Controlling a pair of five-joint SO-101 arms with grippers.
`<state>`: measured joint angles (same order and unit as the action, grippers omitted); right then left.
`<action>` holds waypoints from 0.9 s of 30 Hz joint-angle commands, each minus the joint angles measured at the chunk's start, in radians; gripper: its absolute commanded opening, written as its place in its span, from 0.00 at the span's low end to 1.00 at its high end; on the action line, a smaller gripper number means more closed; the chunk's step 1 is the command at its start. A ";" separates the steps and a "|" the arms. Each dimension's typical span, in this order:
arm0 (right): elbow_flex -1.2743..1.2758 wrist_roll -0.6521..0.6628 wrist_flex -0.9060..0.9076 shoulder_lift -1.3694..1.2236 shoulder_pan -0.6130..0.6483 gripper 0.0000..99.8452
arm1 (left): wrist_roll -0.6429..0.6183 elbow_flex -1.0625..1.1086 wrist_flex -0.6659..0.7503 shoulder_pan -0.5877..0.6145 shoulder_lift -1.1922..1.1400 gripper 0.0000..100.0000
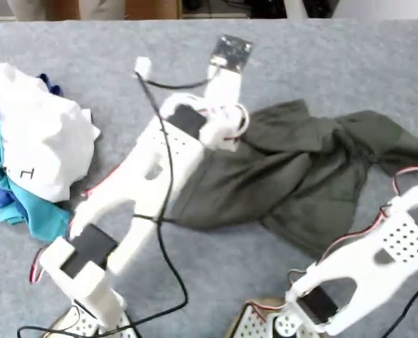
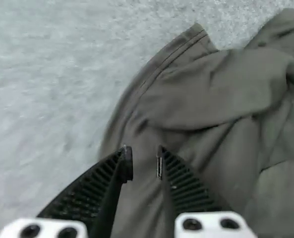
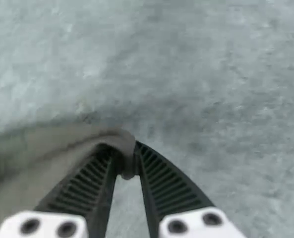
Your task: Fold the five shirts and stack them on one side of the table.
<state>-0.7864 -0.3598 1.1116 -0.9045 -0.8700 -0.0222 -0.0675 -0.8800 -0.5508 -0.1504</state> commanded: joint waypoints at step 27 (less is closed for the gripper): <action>-0.097 0.118 -0.040 -0.025 0.059 0.00 | -0.253 -1.086 -0.829 0.006 -0.946 0.02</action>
<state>-0.8355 -0.2693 1.0932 -0.9383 -0.8316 -0.2647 -1.0556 -1.5581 -0.5585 -1.0740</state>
